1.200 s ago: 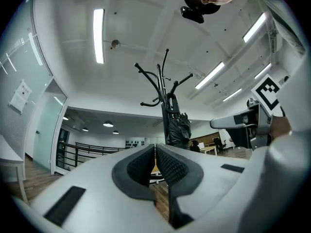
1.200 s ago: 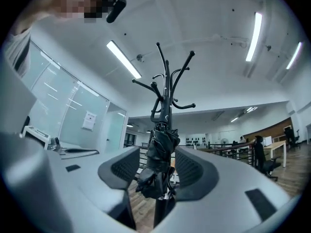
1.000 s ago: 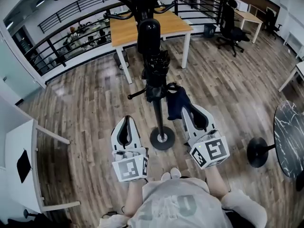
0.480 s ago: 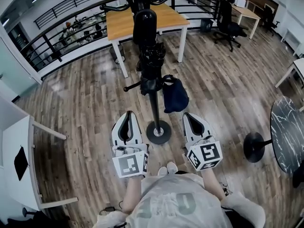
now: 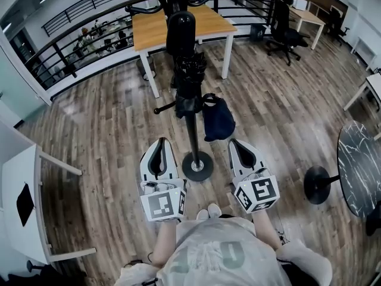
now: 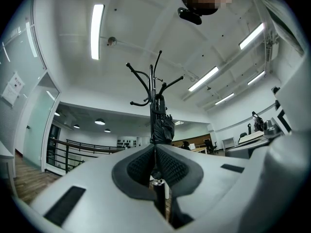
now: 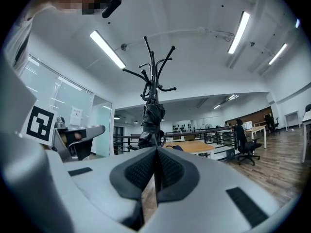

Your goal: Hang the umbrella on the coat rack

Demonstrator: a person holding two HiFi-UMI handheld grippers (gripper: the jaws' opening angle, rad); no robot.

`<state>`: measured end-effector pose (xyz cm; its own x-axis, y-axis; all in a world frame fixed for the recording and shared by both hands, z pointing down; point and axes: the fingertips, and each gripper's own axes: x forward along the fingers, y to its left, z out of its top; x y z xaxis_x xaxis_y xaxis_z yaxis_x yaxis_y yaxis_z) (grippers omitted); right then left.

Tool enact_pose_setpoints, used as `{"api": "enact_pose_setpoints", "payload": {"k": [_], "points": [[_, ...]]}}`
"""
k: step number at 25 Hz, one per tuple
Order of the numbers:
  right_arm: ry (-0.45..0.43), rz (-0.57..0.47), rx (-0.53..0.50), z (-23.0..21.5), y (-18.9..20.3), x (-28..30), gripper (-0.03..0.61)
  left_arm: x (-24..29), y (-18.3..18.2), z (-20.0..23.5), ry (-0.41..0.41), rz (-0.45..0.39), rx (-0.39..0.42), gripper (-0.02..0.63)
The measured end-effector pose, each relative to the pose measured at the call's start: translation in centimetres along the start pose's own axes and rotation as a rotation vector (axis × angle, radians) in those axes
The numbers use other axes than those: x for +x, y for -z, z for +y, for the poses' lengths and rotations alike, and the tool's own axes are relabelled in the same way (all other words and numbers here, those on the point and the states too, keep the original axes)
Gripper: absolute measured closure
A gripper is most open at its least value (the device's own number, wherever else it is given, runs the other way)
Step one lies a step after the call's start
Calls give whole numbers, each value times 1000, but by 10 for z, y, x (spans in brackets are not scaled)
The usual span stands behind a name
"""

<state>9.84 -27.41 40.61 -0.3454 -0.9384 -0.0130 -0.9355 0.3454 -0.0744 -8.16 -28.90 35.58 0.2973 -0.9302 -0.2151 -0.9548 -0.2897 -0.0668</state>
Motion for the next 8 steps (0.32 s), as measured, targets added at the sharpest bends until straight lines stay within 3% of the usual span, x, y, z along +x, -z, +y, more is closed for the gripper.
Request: {"api": "enact_pose_setpoints", "payload": {"k": [8], "points": [[0,0,8,0,-2,-5,549,-1,-4,-5,11,0,-2,582]]}}
